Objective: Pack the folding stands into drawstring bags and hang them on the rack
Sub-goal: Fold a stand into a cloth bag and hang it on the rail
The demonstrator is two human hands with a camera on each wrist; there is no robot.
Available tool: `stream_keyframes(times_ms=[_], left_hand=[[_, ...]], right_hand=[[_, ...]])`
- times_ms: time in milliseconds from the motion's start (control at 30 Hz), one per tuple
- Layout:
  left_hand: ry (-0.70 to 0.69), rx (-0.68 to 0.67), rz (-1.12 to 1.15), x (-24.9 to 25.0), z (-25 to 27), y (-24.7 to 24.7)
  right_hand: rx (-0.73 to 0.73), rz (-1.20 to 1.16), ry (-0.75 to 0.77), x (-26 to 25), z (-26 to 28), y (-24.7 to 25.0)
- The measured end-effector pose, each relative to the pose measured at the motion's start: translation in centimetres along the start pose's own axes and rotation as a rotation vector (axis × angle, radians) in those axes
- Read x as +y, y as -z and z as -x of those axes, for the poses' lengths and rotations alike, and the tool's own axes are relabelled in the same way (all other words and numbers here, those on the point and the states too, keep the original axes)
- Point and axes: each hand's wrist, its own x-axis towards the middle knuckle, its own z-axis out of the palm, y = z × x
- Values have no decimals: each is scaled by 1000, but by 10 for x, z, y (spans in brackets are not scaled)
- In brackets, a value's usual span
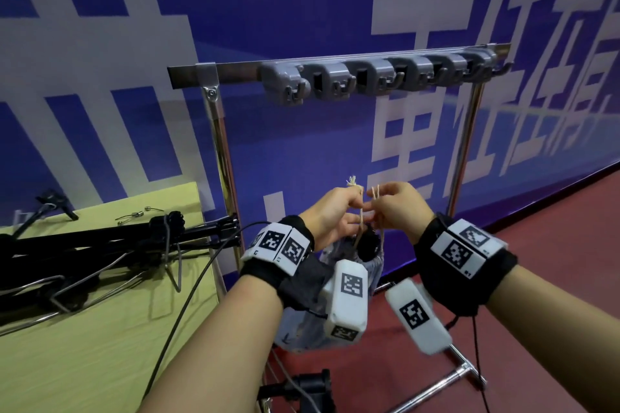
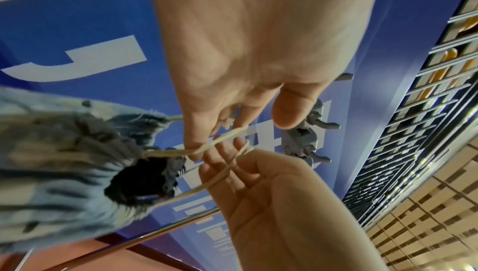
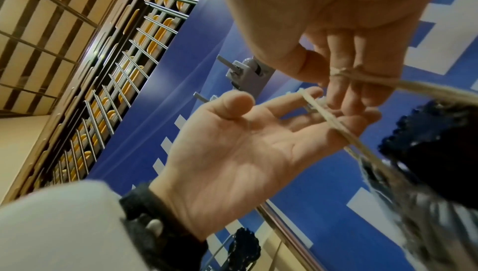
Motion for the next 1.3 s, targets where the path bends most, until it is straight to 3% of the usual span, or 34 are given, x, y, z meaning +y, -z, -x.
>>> stream_keyframes(times_ms=[167, 300, 400, 500, 633, 700, 867, 1000, 1167, 1300], left_hand=[[-31, 108, -90, 6, 2, 2], [-22, 241, -226, 16, 9, 9], [-45, 327, -202, 21, 9, 15], [-55, 343, -152, 25, 10, 15], [-147, 278, -197, 29, 11, 8], [-215, 288, -208, 30, 9, 8], [-285, 356, -230, 31, 11, 13], [-285, 408, -326, 29, 8, 19], [-298, 322, -534, 47, -2, 15], [-266, 208, -575, 77, -21, -18]], right_hand=[[-3, 151, 192, -12, 5, -11], [-1, 525, 393, -23, 7, -15], [27, 647, 494, -28, 2, -16], [-15, 560, 480, -31, -7, -17], [-291, 469, 361, -33, -14, -15], [-341, 430, 346, -33, -13, -11], [-288, 387, 340, -25, -13, -2], [-288, 61, 232, -20, -7, 2], [-212, -84, 226, -29, -10, 28], [-83, -271, 246, -36, -26, 63]])
